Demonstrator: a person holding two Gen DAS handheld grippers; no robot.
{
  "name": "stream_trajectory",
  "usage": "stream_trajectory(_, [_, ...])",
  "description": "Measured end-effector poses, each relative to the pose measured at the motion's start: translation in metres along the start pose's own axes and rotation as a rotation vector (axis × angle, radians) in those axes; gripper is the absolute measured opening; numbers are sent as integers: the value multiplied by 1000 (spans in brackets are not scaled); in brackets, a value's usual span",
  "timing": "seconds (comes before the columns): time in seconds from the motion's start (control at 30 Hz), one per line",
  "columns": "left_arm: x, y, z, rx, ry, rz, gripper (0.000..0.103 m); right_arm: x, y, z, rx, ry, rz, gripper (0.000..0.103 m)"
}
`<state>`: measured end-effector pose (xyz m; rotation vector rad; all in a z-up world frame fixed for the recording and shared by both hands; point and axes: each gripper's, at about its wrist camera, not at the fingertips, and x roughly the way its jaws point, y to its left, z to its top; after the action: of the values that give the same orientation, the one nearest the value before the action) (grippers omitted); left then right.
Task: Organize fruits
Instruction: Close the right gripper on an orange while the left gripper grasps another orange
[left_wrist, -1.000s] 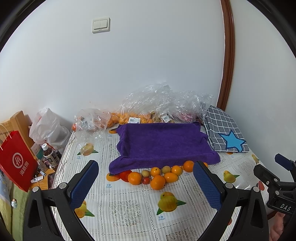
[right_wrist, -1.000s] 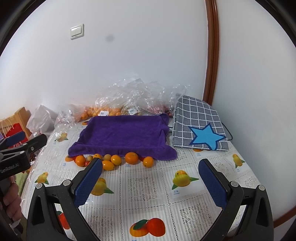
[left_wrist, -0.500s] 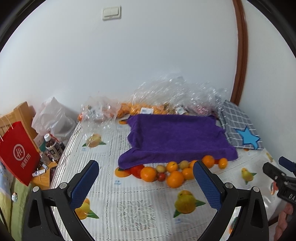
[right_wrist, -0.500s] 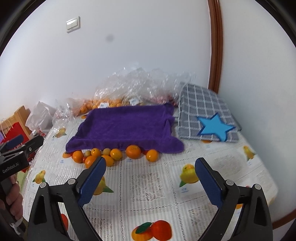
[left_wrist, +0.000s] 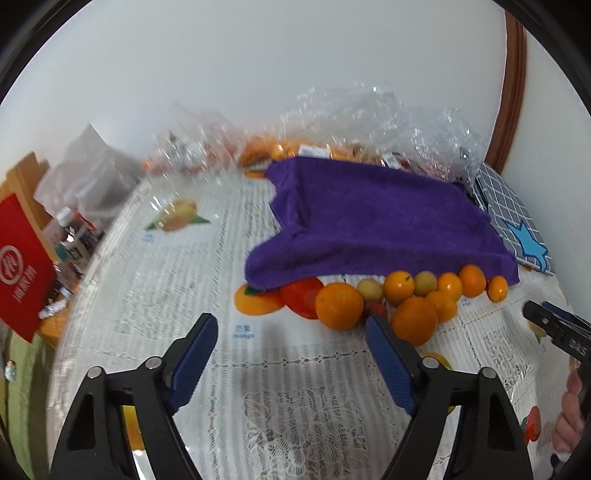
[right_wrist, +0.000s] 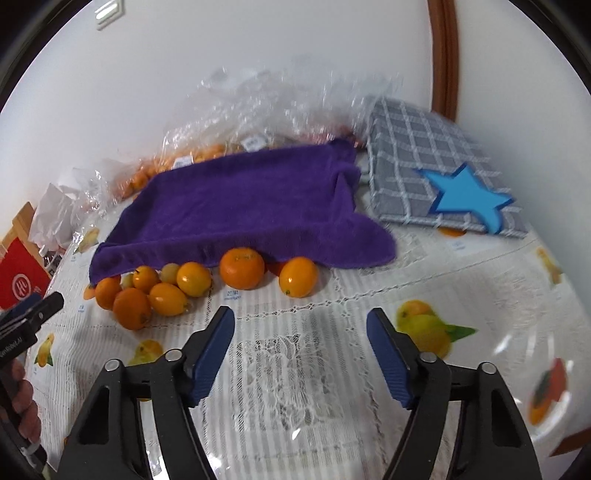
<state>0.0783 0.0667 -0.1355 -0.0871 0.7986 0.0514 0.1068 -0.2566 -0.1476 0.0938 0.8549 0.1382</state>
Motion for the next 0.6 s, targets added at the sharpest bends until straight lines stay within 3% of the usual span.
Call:
stream_trajectory(0.2, [23, 1, -3, 11, 37, -74, 80, 39, -3, 6, -15, 38, -7, 54])
stream_trajectory(0.37, [33, 2, -5, 18, 37, -74, 78, 59, -2, 11, -17, 63, 25, 51])
stream_trajectory(0.6, [47, -1, -3, -15, 43, -145, 74, 70, 9, 17, -62, 55, 28, 49])
